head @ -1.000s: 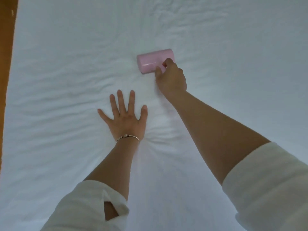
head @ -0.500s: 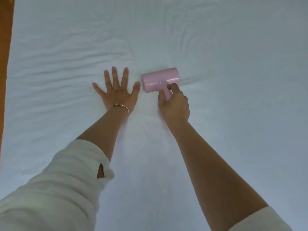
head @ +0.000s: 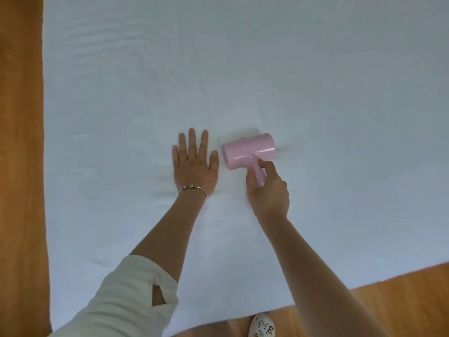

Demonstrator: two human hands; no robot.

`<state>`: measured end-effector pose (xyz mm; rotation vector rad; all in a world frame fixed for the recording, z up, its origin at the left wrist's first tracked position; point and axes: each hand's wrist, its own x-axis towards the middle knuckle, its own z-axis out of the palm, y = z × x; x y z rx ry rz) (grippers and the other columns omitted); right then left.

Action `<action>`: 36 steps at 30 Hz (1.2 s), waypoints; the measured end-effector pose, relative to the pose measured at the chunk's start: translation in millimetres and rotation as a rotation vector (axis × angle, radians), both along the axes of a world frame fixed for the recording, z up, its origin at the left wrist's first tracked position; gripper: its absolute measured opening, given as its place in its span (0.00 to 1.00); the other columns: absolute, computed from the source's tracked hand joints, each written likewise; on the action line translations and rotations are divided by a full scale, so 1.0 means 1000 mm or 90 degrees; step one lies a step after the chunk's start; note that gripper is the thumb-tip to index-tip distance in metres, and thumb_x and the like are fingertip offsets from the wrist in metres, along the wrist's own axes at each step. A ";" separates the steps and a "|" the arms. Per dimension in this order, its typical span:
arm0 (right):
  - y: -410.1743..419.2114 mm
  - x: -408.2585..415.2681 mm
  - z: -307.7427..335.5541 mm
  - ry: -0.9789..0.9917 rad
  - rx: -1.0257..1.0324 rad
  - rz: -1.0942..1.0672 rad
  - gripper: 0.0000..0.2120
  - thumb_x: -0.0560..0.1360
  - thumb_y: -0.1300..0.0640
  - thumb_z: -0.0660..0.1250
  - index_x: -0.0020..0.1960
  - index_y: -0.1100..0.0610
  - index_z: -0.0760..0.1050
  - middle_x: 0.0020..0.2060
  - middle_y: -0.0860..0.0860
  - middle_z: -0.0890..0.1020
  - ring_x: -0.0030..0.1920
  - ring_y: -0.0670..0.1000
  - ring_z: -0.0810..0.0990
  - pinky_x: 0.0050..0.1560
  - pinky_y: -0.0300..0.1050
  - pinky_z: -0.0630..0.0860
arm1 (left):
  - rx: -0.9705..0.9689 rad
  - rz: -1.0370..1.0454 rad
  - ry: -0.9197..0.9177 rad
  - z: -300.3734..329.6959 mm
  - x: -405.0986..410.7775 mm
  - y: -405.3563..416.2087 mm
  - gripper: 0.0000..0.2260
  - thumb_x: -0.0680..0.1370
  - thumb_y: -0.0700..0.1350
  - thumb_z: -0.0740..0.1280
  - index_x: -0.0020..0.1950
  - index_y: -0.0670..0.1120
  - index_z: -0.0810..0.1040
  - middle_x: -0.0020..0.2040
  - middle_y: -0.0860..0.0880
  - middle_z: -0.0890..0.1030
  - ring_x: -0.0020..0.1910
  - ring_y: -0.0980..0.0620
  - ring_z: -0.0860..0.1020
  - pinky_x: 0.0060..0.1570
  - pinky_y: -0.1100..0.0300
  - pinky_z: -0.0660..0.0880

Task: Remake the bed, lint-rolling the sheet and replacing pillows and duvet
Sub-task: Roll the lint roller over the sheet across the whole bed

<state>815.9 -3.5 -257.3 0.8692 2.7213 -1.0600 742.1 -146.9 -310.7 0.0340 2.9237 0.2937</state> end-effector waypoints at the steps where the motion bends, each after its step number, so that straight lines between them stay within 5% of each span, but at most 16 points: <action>1: 0.002 0.023 0.000 -0.005 -0.003 -0.002 0.17 0.79 0.47 0.61 0.67 0.47 0.70 0.44 0.54 0.82 0.46 0.60 0.80 0.42 0.48 0.74 | 0.000 0.003 0.000 0.000 0.025 0.004 0.25 0.82 0.58 0.42 0.78 0.57 0.39 0.79 0.51 0.40 0.78 0.48 0.38 0.75 0.51 0.36; 13: 0.047 0.270 0.009 -0.031 -0.039 0.055 0.18 0.80 0.48 0.61 0.69 0.47 0.70 0.41 0.53 0.83 0.41 0.58 0.83 0.38 0.47 0.77 | -0.053 0.023 -0.117 0.009 0.281 0.047 0.25 0.81 0.59 0.38 0.74 0.60 0.30 0.77 0.53 0.32 0.76 0.48 0.32 0.74 0.47 0.34; 20: 0.069 0.306 0.036 -0.118 -0.133 0.035 0.16 0.80 0.41 0.59 0.65 0.43 0.71 0.40 0.50 0.82 0.40 0.53 0.82 0.41 0.49 0.80 | 0.067 0.069 -0.273 0.059 0.297 0.062 0.26 0.82 0.55 0.50 0.79 0.58 0.46 0.80 0.53 0.47 0.78 0.49 0.45 0.76 0.51 0.48; 24: 0.082 0.289 0.067 -0.016 -0.146 0.001 0.18 0.79 0.38 0.59 0.63 0.45 0.73 0.39 0.50 0.83 0.40 0.53 0.82 0.40 0.47 0.78 | 0.099 0.093 -0.264 0.091 0.268 0.071 0.23 0.83 0.51 0.49 0.78 0.55 0.53 0.77 0.49 0.59 0.74 0.45 0.59 0.70 0.50 0.59; 30: 0.122 0.195 0.101 0.060 -0.143 -0.013 0.16 0.79 0.40 0.60 0.59 0.49 0.74 0.32 0.47 0.77 0.36 0.52 0.79 0.33 0.43 0.70 | 0.032 0.047 -0.216 0.110 0.186 0.091 0.23 0.82 0.51 0.51 0.78 0.52 0.55 0.79 0.50 0.53 0.77 0.48 0.51 0.72 0.52 0.55; 36: 0.150 0.052 0.097 0.046 -0.182 -0.030 0.11 0.76 0.42 0.65 0.56 0.44 0.76 0.32 0.46 0.76 0.39 0.55 0.79 0.42 0.49 0.76 | 0.049 0.073 -0.182 0.090 0.083 0.114 0.24 0.83 0.51 0.50 0.79 0.52 0.52 0.79 0.50 0.52 0.77 0.48 0.51 0.73 0.53 0.54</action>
